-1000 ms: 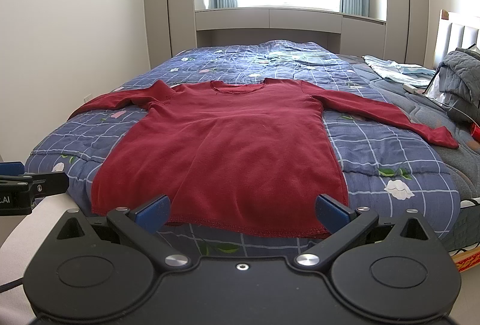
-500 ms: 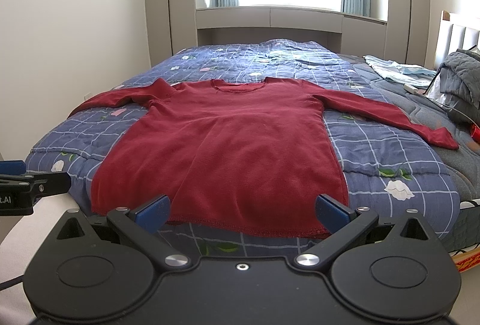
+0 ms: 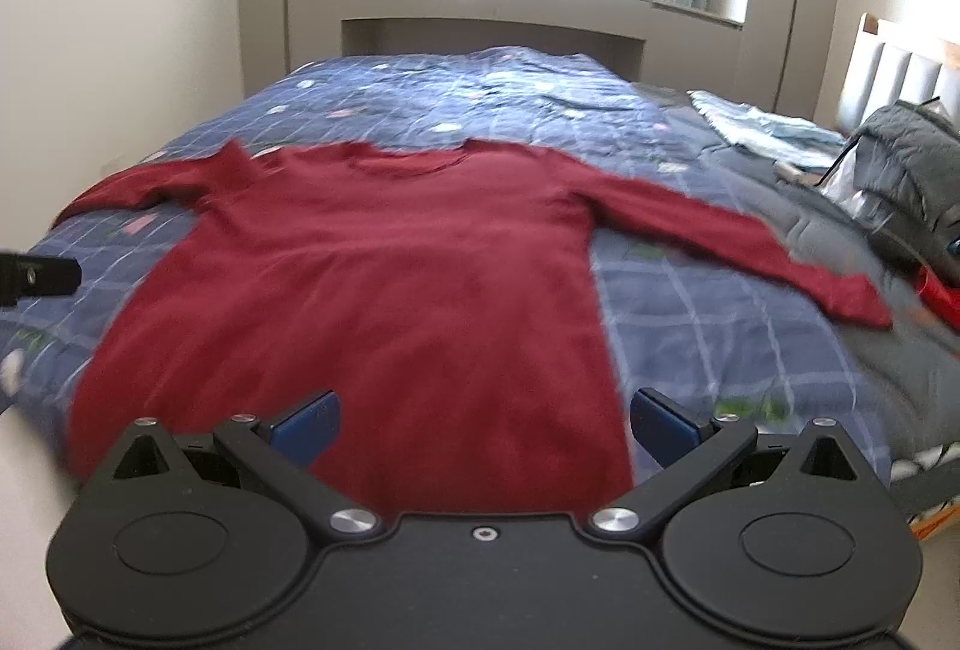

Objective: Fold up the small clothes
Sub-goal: 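Move the right tool to the sweater sleeve cuff and grasp it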

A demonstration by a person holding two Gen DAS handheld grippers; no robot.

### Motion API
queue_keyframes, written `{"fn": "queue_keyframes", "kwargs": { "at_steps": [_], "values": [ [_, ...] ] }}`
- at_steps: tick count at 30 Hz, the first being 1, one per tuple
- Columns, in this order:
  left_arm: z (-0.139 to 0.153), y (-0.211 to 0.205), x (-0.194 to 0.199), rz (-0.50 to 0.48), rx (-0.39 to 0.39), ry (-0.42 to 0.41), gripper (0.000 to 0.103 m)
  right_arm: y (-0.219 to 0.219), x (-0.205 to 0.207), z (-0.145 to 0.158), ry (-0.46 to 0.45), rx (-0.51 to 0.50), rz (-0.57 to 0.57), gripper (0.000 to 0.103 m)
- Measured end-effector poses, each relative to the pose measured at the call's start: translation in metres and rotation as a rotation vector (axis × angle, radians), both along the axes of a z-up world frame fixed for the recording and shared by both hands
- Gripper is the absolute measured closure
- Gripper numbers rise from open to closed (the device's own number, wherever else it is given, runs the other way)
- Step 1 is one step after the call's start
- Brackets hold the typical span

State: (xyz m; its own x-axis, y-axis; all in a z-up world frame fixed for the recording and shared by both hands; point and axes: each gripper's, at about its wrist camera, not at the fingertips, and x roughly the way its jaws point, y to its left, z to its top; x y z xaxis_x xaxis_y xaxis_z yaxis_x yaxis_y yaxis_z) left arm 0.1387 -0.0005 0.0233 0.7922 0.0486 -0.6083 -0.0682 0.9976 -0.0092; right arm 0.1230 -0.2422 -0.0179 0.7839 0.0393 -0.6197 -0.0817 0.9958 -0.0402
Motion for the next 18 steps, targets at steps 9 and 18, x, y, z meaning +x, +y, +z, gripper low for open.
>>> {"fn": "queue_keyframes", "kwargs": {
  "at_steps": [9, 18],
  "values": [
    [0.001, -0.051, 0.118, -0.042, 0.056, -0.021, 0.0, -0.042, 0.101, -0.012, -0.008, -0.022, -0.085, 0.0],
    [-0.031, -0.137, 0.231, -0.183, 0.056, -0.011, 0.0, -0.117, 0.185, -0.042, -0.015, -0.023, -0.234, 0.0]
  ]
}}
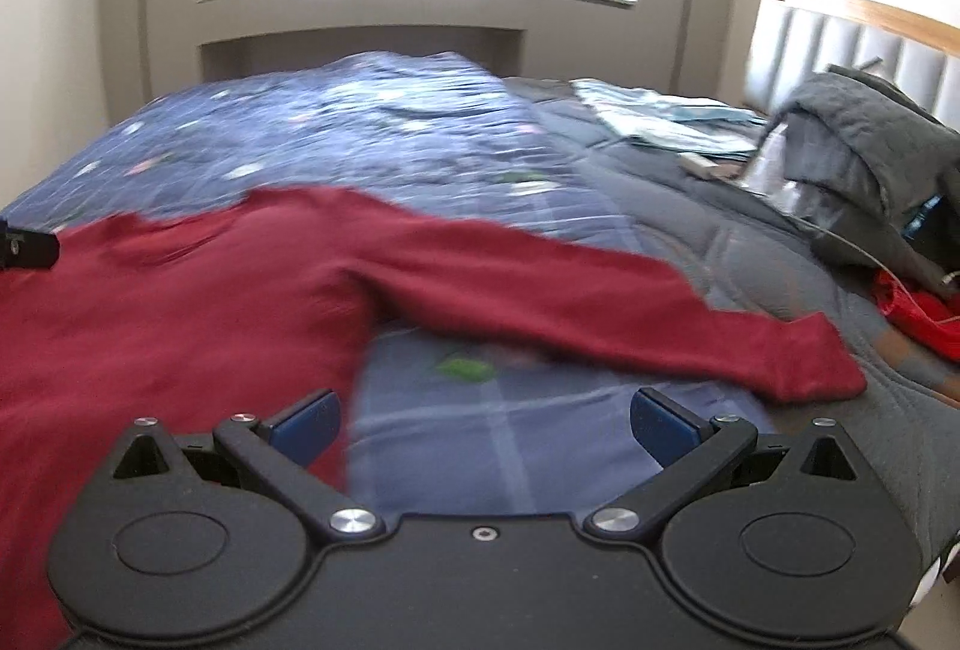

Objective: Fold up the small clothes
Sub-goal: 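Move the right tool to the sweater sleeve cuff and grasp it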

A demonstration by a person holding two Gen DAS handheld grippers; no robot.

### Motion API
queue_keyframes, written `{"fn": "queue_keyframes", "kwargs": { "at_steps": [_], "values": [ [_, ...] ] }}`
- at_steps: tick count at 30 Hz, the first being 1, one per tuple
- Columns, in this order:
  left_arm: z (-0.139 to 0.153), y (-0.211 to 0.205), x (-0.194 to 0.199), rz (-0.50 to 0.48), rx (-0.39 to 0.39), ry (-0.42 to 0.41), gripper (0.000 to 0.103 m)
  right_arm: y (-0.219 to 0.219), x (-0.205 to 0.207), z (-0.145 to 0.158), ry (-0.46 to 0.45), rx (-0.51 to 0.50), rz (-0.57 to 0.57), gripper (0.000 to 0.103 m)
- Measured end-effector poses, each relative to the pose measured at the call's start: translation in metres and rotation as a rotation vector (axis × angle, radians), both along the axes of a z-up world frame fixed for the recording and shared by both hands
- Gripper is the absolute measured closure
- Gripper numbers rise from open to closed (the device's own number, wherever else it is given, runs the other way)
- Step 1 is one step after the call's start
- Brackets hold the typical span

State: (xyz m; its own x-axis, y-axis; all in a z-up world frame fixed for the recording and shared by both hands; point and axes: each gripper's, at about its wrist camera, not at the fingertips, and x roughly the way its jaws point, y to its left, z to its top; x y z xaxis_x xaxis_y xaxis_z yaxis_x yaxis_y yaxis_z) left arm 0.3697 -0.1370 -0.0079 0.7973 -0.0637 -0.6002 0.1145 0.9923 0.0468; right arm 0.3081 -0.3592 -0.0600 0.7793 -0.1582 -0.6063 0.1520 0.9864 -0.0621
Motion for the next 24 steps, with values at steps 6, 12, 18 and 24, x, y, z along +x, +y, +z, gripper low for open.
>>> {"fn": "queue_keyframes", "kwargs": {
  "at_steps": [6, 12, 18, 24],
  "values": [
    [-0.028, -0.062, 0.064, -0.07, 0.001, -0.004, 0.0, -0.078, 0.032, -0.016, -0.062, 0.035, -0.148, 0.0],
    [-0.053, -0.106, 0.105, -0.083, 0.036, 0.006, 0.0, -0.161, 0.038, -0.028, -0.094, 0.147, -0.28, 0.0],
    [-0.078, -0.117, 0.124, -0.101, 0.046, 0.036, 0.0, -0.212, 0.042, -0.047, 0.001, 0.199, -0.378, 0.0],
    [-0.092, -0.118, 0.126, -0.106, 0.053, 0.059, 0.0, -0.243, 0.039, -0.061, -0.039, 0.399, -0.488, 0.001]
  ]
}}
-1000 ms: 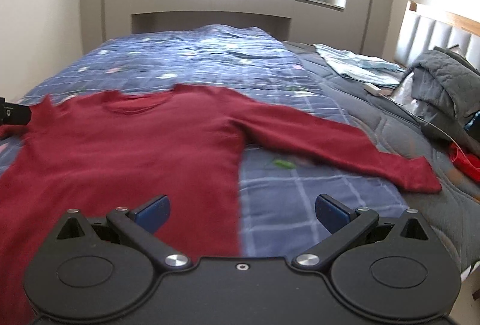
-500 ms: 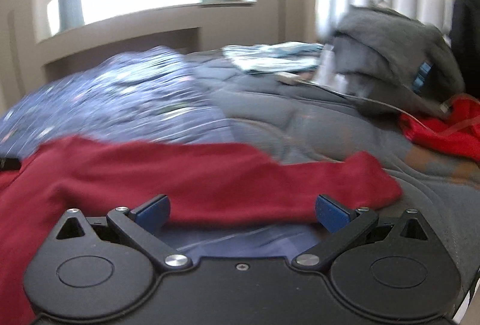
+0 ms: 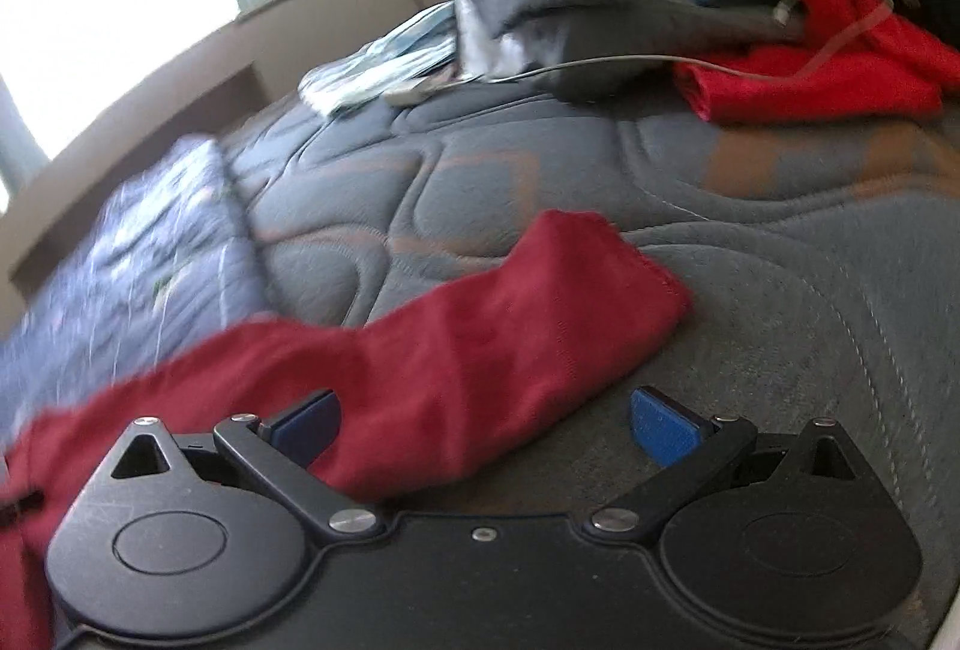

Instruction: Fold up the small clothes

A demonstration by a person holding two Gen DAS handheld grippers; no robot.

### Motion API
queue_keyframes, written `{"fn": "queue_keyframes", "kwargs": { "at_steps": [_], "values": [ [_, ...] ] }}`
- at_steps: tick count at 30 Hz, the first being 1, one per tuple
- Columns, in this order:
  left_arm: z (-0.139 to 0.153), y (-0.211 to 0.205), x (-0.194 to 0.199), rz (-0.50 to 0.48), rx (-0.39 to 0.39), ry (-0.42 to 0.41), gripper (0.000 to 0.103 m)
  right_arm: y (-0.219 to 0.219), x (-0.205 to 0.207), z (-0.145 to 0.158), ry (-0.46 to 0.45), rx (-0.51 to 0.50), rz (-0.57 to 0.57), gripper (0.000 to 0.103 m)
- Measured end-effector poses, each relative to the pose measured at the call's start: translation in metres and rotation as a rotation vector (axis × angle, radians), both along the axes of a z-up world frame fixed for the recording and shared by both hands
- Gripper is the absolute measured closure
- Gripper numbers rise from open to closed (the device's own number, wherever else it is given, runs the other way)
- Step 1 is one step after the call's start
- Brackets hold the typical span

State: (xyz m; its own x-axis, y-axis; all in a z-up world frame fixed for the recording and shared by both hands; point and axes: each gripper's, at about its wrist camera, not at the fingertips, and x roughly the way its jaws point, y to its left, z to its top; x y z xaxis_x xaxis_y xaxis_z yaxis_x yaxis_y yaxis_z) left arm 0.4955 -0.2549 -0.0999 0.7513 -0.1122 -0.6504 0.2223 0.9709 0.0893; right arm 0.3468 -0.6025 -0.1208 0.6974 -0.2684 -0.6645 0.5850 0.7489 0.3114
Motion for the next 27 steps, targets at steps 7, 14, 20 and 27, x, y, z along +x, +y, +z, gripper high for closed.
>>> {"fn": "queue_keyframes", "kwargs": {
  "at_steps": [7, 14, 20, 27],
  "values": [
    [0.0, 0.002, 0.001, 0.008, -0.014, 0.01, 0.0, -0.008, 0.002, -0.001, -0.026, 0.021, -0.096, 0.026],
    [0.001, 0.003, 0.002, 0.017, -0.018, 0.024, 0.0, -0.009, -0.004, -0.002, -0.021, -0.002, -0.19, 0.057],
    [0.014, 0.009, 0.004, 0.038, -0.025, 0.065, 0.0, -0.026, -0.012, -0.006, -0.089, 0.11, -0.283, 0.061],
    [0.055, 0.052, -0.001, 0.122, -0.046, 0.081, 0.0, -0.024, -0.002, 0.006, -0.086, 0.084, -0.313, 0.1]
  ]
}}
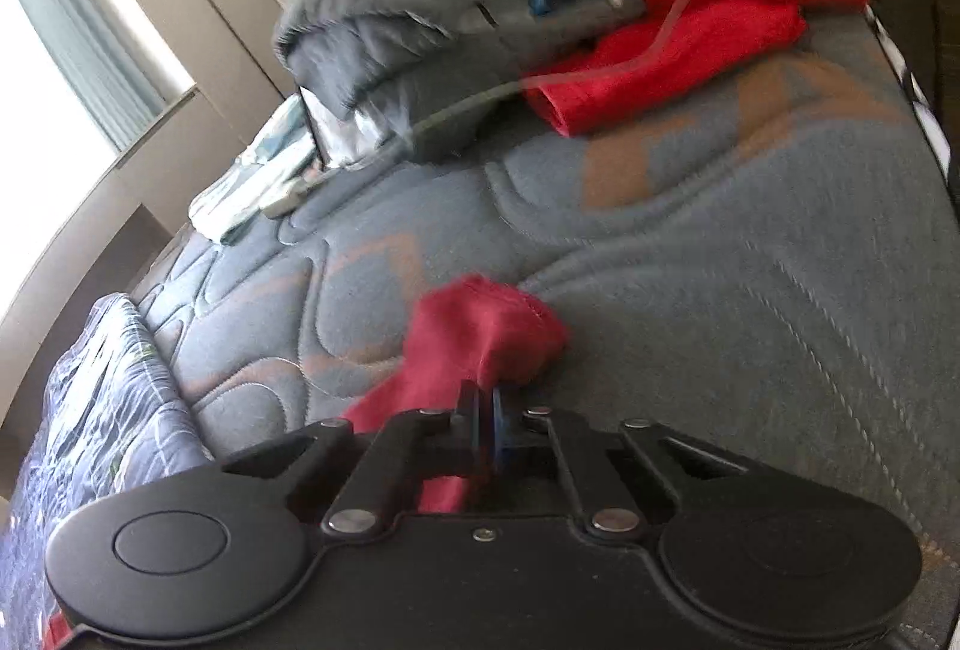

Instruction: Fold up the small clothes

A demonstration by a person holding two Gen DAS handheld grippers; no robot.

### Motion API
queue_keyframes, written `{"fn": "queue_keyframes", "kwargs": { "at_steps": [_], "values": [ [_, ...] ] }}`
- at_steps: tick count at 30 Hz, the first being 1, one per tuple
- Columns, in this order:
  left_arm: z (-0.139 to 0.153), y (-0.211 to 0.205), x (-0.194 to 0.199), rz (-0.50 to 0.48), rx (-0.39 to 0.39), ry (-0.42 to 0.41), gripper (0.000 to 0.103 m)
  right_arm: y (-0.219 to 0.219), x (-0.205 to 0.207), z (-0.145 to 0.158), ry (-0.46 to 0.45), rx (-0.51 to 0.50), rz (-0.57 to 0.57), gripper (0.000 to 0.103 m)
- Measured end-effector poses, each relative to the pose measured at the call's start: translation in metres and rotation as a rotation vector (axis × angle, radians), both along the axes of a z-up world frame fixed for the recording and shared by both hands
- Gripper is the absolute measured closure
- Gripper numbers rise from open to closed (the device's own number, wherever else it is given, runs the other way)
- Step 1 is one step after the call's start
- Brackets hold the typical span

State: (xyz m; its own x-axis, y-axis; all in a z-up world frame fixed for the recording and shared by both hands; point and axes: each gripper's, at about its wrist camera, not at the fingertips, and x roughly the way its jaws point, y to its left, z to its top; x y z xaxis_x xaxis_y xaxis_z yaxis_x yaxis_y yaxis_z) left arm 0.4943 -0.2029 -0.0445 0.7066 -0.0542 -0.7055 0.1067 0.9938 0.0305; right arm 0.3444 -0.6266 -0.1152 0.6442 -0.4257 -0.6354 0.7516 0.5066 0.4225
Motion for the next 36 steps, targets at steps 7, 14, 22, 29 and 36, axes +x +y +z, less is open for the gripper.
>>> {"fn": "queue_keyframes", "kwargs": {
  "at_steps": [7, 14, 22, 29, 36],
  "values": [
    [0.047, 0.082, -0.017, 0.039, -0.131, -0.034, 0.0, 0.069, 0.027, 0.077, -0.11, -0.251, 0.242, 0.1],
    [0.082, 0.178, -0.046, 0.157, -0.24, -0.115, 0.0, 0.197, 0.083, 0.15, -0.274, -0.44, 0.633, 0.1],
    [0.092, 0.277, -0.071, 0.326, -0.276, -0.168, 0.0, 0.357, 0.116, 0.159, -0.347, -0.507, 1.023, 0.101],
    [0.065, 0.328, -0.084, 0.414, -0.284, -0.136, 0.0, 0.486, 0.107, 0.108, -0.256, -0.571, 1.343, 0.101],
    [0.032, 0.338, -0.082, 0.411, -0.303, -0.079, 0.0, 0.543, 0.098, 0.039, -0.073, -0.612, 1.538, 0.101]
  ]
}}
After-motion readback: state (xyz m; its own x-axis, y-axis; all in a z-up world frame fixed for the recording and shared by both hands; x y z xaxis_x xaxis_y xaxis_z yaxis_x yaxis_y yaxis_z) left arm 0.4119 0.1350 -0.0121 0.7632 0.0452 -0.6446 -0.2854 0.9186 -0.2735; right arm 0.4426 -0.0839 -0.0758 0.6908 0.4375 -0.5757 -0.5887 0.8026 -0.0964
